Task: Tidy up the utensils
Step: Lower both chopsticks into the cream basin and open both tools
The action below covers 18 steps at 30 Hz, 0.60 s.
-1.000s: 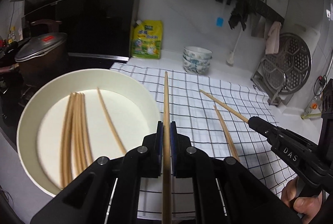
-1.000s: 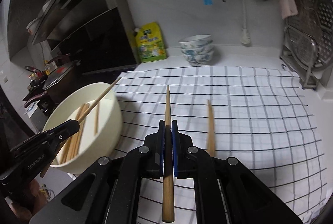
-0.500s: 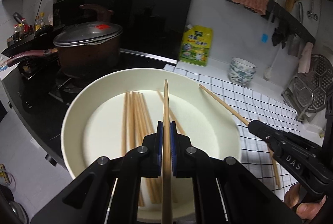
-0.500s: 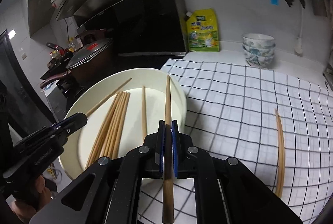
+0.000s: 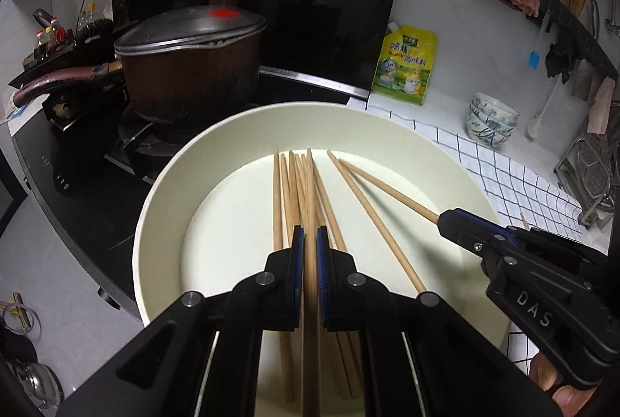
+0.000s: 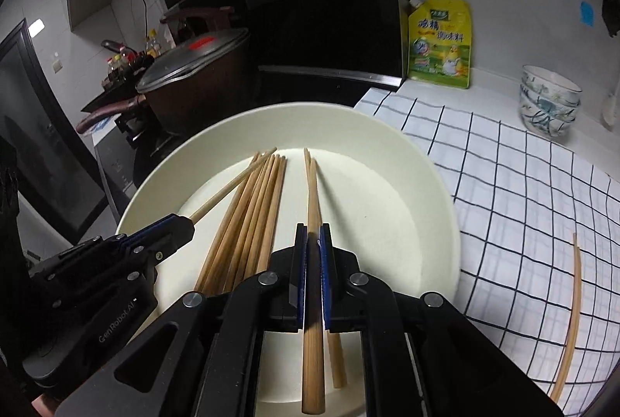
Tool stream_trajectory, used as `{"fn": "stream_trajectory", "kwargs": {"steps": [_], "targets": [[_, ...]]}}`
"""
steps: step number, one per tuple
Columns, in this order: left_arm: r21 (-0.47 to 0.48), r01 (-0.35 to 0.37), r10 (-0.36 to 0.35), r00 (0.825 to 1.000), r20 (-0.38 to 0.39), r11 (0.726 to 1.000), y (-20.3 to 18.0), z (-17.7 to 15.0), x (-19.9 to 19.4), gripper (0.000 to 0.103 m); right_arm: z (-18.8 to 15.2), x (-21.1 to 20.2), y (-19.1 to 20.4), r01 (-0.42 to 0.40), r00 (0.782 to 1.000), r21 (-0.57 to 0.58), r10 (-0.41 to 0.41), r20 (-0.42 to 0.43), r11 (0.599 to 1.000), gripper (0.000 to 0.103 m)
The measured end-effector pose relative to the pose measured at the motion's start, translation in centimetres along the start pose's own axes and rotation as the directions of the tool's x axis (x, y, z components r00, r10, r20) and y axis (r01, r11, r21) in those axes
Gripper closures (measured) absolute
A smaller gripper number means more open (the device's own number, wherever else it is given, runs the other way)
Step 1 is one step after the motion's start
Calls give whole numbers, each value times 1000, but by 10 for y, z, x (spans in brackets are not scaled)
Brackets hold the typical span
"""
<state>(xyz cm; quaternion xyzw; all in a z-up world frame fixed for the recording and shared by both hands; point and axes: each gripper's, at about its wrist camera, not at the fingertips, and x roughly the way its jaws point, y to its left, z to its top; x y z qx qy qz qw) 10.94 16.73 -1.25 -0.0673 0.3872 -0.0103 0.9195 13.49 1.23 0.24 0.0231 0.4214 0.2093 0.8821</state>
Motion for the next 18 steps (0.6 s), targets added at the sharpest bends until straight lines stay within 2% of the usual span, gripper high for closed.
{"fn": "stream_trajectory", "kwargs": {"steps": [1,2,3,4,5,9,18], "targets": [[-11,-7,7,1000,-12,1000,3,-1,1,88,-1,2,0,-4,1000,-1,4,-11,1000,87],[-25,-12,11,1000,-15,1000,6,-1,1,72,-2,2,0,-2,1000,-4,2,-16,1000,80],[-40,-11,11,1000,-8,999,10,-2,-2,62,-4,0,-1,8,1000,-5,-8,-5,1000,70],[-54,-15,16,1000,9,998,13,-2,-6,39,-5,-4,-2,17,1000,-5,-17,7,1000,68],[-60,-22,24,999,31,998,15,-3,-9,32,-6,-6,-2,22,1000,-2,-22,14,1000,68],[-51,-62,65,996,69,997,16,-6,-21,32,-9,-18,-4,20,999,7,-20,34,1000,68],[-71,-72,76,995,64,995,18,-17,-32,27,-20,-33,-8,22,999,15,-23,43,1000,66]]}}
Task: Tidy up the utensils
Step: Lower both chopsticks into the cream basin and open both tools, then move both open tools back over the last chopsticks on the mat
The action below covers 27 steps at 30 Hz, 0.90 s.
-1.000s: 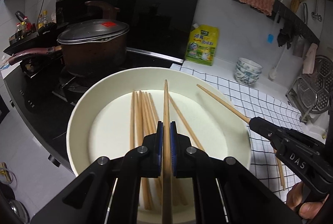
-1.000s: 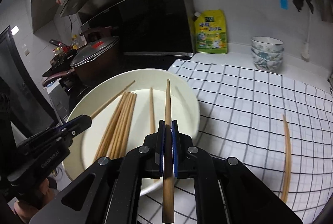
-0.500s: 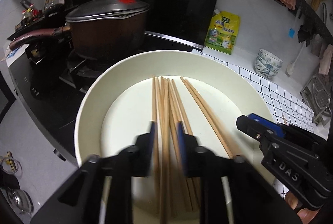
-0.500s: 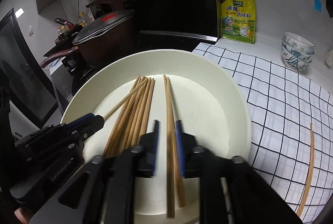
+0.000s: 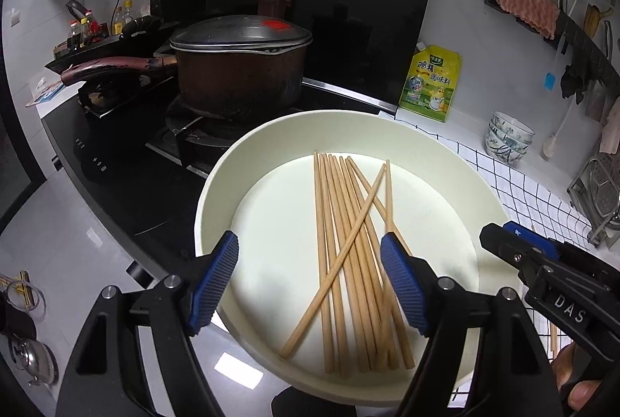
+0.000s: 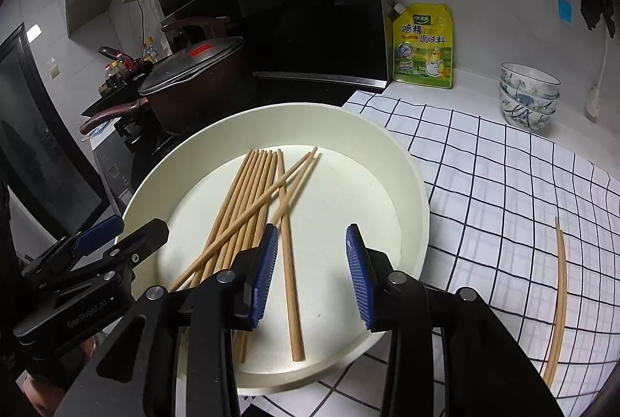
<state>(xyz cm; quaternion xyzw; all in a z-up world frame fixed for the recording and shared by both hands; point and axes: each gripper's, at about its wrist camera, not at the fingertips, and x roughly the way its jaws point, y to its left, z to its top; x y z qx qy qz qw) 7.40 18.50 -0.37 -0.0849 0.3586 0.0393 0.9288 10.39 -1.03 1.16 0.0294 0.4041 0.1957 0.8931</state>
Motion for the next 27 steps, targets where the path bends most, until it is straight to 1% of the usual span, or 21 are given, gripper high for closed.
{"fn": "stream_trajectory", "kwargs": {"steps": [4,13,19,27], "targets": [[4,12,-12,1000,1,1000,-3,-3,-5,25,-4,-9,-3,0,1000,7,0,11,1000,64],[46,29,-29,1000,3,998,-29,-12,-20,25,-21,-37,-20,27,999,30,-28,35,999,64],[74,57,-57,998,-4,996,-54,-21,-28,22,-32,-57,-41,50,997,62,-53,55,997,62],[128,122,-122,992,-12,984,-97,-34,-36,19,-51,-86,-83,106,991,131,-116,70,986,60]]}}
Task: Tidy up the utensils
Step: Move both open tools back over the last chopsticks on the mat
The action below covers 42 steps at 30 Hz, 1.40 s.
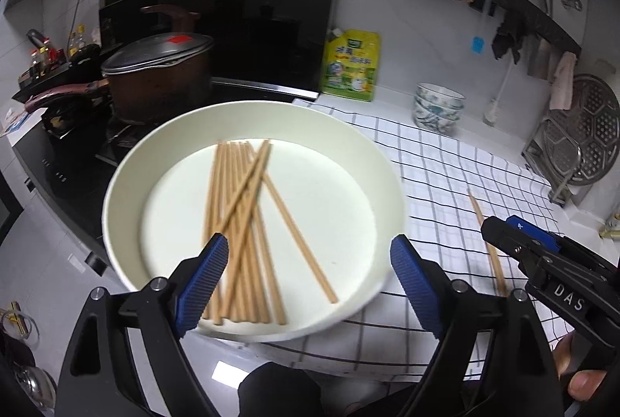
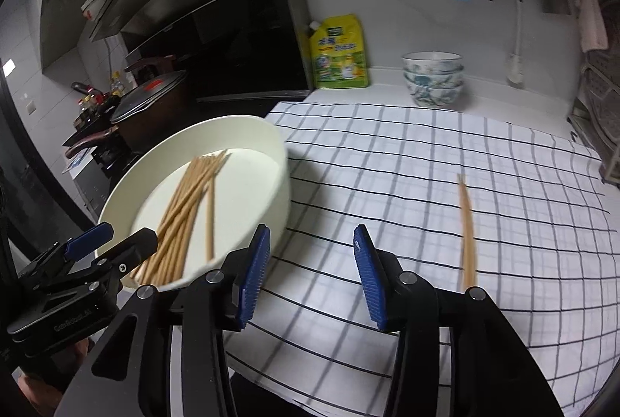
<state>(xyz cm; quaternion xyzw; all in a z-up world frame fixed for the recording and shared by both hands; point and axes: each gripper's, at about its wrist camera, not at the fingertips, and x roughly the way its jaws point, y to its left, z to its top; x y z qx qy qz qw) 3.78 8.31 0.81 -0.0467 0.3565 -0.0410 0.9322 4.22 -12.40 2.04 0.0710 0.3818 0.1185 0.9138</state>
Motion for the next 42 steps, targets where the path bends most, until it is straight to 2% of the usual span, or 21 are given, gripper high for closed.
{"fn": "stream_trajectory", "kwargs": {"steps": [10,16,21,29,42], "targets": [[55,89,-88,996,-13,995,-52,-4,5,19,-15,-24,-59,88,996,93,-89,11,992,57],[70,121,-121,993,-2,990,-76,-8,2,16,-24,-29,-81,105,994,121,-106,5,987,57],[88,140,-138,990,-23,986,-94,-11,7,16,-30,-25,-93,108,994,132,-108,-6,985,56],[104,147,-144,989,-37,984,-112,-14,14,15,-37,-15,-108,108,994,134,-104,-33,985,56],[112,114,-106,992,-73,987,-130,-24,31,15,-52,8,-133,111,990,144,-98,-99,983,56]]}}
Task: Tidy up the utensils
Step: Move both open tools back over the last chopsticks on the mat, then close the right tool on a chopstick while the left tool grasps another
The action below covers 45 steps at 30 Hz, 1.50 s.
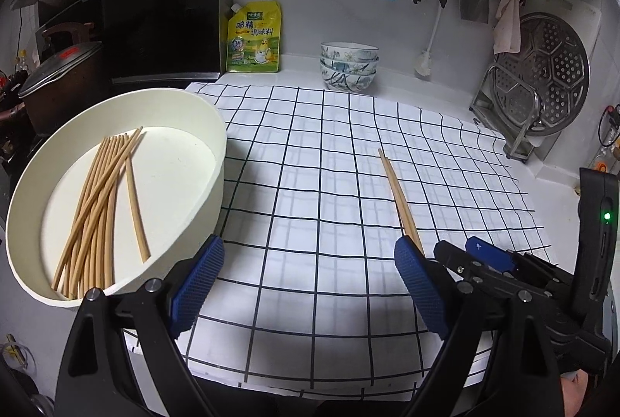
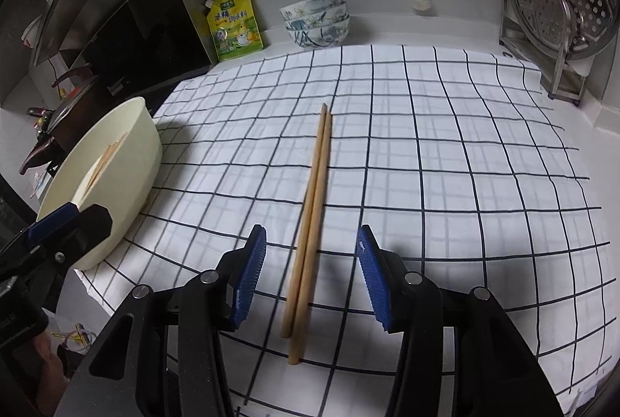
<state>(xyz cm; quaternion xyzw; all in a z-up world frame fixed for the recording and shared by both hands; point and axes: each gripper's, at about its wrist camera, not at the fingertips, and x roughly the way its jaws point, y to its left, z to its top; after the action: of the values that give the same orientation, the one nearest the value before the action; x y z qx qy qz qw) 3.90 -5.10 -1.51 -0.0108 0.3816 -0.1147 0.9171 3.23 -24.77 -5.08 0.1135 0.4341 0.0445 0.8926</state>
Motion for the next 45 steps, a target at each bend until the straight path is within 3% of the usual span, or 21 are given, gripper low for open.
{"fn": "stream_trajectory", "kwargs": {"steps": [15,33,35,37,39,45], "targets": [[18,2,-1,999,-52,1000,-11,-9,21,15,-10,26,-11,72,995,-16,-73,-61,997,56],[16,0,1,997,-83,1000,-13,-11,30,15,-18,34,13,177,983,-170,-183,-22,969,57],[15,0,1,996,-87,1000,-14,-10,32,14,-17,34,14,156,986,-166,-163,-30,974,65],[17,4,-2,996,-93,1000,-16,-9,34,14,-17,33,14,154,987,-170,-161,-29,973,85],[26,3,0,995,-95,1000,-19,-8,36,13,-17,33,12,151,987,-166,-159,-35,974,96],[45,7,-2,992,-124,999,-30,-10,48,13,-13,27,-10,127,990,-109,-134,-53,986,96]]}}
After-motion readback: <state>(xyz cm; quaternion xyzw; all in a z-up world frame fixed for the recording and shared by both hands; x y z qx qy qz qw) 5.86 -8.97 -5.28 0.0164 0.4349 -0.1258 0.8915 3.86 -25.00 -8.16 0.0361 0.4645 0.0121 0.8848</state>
